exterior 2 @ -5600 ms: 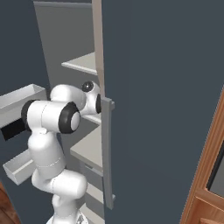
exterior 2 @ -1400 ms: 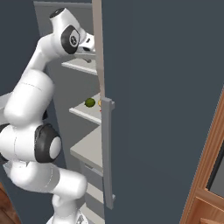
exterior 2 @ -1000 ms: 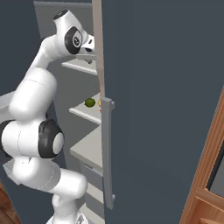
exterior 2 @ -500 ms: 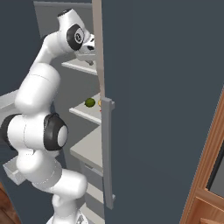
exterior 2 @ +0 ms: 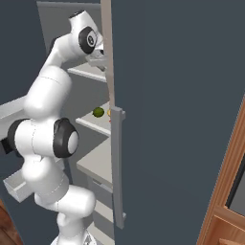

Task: Take the mango and squash from the highest rack and move them to the second highest rack where the lime and fish are located, to maximize freezer space. Close the freezer door after rearranging.

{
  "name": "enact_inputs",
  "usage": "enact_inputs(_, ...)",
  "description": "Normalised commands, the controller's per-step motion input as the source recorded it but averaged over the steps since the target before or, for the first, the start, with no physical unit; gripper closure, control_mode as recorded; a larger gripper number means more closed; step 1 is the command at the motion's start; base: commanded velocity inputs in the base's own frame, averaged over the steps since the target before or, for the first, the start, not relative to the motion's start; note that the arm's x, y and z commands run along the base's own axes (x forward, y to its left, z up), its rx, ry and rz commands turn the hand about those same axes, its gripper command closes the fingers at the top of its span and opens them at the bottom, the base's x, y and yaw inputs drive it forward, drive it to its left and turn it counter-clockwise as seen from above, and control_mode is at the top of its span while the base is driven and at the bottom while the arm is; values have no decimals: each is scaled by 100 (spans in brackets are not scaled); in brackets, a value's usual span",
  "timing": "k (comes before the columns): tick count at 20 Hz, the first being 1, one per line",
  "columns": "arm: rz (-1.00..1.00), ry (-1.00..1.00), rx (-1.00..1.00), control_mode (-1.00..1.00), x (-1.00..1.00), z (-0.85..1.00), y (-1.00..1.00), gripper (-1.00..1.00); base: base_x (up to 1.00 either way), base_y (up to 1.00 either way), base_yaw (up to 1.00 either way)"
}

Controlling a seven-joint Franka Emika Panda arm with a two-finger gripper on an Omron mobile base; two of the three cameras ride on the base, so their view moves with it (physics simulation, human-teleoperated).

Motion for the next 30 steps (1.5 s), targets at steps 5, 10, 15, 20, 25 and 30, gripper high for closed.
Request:
enact_inputs(5, 0, 1, 3, -100, 22, -17, -27, -100, 0, 0, 0)
enact_inputs(10, 8, 0, 15, -100, 36, -13, -12, -100, 0, 0, 0)
enact_inputs(15, 10, 0, 13, -100, 39, -12, -1, -100, 0, 0, 0)
enact_inputs(20, 7, 0, 3, -100, 44, -13, 0, -100, 0, 0, 0)
enact_inputs(25, 3, 0, 0, -100, 33, -16, -1, -100, 0, 0, 0)
enact_inputs(30, 1, 0, 0, -100, 14, -31, 0, -100, 0, 0, 0)
